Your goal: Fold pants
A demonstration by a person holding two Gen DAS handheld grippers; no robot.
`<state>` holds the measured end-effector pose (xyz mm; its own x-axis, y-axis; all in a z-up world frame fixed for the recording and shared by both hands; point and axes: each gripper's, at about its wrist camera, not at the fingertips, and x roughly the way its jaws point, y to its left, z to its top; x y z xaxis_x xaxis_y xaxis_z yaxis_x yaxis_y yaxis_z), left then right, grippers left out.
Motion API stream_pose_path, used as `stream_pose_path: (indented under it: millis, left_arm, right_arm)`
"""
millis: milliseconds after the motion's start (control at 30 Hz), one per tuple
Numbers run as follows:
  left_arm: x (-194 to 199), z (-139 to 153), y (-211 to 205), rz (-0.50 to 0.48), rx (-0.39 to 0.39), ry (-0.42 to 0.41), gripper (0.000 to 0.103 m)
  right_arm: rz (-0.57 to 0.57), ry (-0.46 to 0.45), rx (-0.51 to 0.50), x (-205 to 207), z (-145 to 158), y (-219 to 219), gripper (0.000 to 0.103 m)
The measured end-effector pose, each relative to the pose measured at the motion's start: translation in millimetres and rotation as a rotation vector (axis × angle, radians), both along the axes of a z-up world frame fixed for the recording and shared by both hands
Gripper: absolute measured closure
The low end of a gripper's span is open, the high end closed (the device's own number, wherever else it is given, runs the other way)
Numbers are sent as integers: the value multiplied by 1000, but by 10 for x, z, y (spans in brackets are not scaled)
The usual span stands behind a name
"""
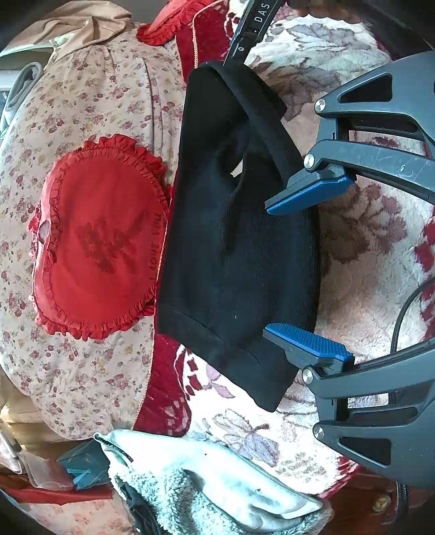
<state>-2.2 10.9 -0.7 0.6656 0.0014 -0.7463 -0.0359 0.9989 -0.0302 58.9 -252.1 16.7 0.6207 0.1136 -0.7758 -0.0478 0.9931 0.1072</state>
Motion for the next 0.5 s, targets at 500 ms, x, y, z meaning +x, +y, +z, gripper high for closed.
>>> stream_pose_path:
  millis: [500]
  left_arm:
    - [40, -6, 12, 4, -10, 7, 35]
  right_arm:
    - [-2, -5, -1, -4, 20, 13, 36]
